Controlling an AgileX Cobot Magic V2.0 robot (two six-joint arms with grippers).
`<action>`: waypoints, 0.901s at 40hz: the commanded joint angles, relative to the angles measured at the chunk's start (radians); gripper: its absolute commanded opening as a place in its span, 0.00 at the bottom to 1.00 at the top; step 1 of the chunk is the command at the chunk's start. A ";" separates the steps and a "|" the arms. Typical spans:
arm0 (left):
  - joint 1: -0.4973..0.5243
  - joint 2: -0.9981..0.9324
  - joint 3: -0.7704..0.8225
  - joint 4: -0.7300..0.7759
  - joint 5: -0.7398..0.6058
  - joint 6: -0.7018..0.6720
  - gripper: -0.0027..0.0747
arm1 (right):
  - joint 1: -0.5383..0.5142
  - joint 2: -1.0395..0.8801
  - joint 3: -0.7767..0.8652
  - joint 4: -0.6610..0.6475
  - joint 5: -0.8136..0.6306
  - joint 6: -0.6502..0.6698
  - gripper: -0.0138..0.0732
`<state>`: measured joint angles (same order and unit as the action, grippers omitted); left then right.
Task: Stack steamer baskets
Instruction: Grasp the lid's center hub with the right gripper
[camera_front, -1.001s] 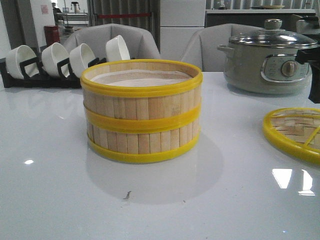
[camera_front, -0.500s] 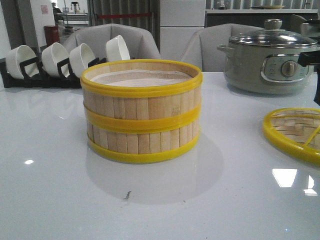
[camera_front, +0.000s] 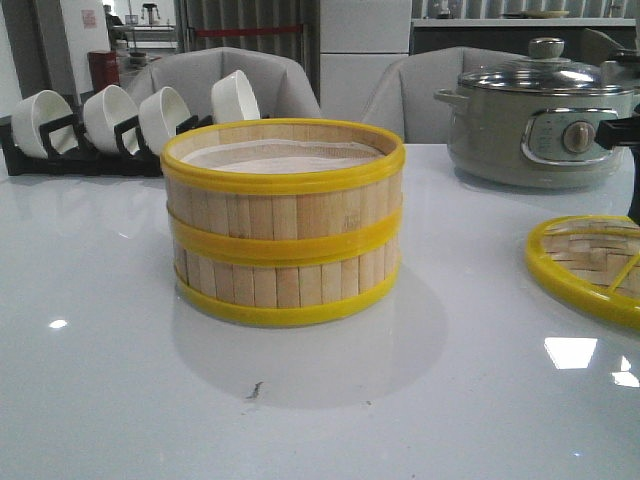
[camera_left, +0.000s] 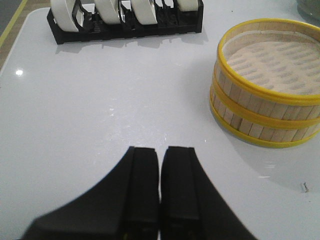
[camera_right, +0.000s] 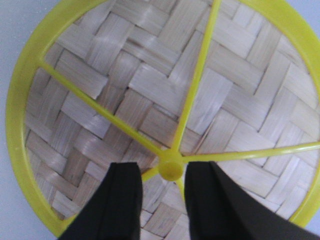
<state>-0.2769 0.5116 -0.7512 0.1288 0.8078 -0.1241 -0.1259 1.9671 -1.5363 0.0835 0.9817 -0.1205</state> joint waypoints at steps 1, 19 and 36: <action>0.001 0.004 -0.028 0.002 -0.079 -0.008 0.17 | -0.005 -0.054 -0.022 -0.006 -0.025 -0.003 0.55; 0.001 0.004 -0.028 0.002 -0.079 -0.008 0.17 | -0.005 -0.054 -0.022 -0.006 -0.044 -0.003 0.55; 0.001 0.004 -0.028 0.002 -0.079 -0.008 0.17 | -0.008 -0.054 -0.022 -0.006 -0.058 -0.003 0.55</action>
<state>-0.2769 0.5116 -0.7512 0.1288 0.8078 -0.1241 -0.1259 1.9671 -1.5363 0.0835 0.9474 -0.1205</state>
